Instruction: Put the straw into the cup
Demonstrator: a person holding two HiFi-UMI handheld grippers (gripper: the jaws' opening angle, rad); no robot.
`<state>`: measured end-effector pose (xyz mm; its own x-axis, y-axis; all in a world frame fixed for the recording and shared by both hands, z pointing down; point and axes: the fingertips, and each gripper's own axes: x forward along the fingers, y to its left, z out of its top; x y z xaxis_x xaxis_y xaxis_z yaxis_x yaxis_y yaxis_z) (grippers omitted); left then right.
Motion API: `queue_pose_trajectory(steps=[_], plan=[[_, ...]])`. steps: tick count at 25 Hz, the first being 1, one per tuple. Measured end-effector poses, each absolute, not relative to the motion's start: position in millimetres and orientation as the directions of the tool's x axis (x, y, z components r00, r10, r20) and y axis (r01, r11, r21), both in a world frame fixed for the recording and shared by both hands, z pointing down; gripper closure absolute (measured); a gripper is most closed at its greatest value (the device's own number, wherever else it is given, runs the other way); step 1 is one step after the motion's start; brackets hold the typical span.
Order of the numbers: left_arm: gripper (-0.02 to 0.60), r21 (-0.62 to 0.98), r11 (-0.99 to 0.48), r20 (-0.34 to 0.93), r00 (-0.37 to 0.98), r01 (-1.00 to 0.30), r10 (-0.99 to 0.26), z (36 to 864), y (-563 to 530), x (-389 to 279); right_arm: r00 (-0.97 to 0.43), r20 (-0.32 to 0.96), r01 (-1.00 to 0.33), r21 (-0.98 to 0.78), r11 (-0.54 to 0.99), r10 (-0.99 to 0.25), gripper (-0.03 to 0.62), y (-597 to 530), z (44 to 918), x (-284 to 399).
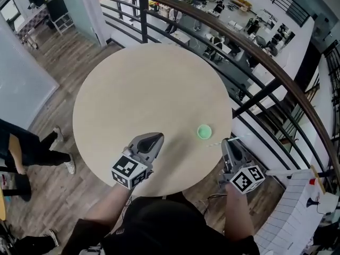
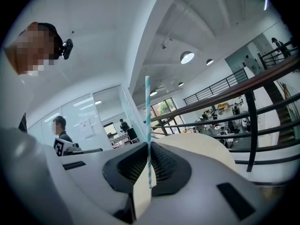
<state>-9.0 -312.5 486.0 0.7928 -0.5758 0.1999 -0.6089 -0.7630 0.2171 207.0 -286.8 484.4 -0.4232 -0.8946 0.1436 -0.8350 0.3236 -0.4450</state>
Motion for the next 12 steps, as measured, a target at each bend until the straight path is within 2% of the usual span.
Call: queue_pose_trajectory(steps=[12], plan=[[0.574,0.248,-0.764,0.275,0.799,-0.596,-0.535,542.1,-343.1,43.3,-0.445,0.193,-0.817,-0.487,0.308,-0.874,0.56,-342.9,567.9,239.9]])
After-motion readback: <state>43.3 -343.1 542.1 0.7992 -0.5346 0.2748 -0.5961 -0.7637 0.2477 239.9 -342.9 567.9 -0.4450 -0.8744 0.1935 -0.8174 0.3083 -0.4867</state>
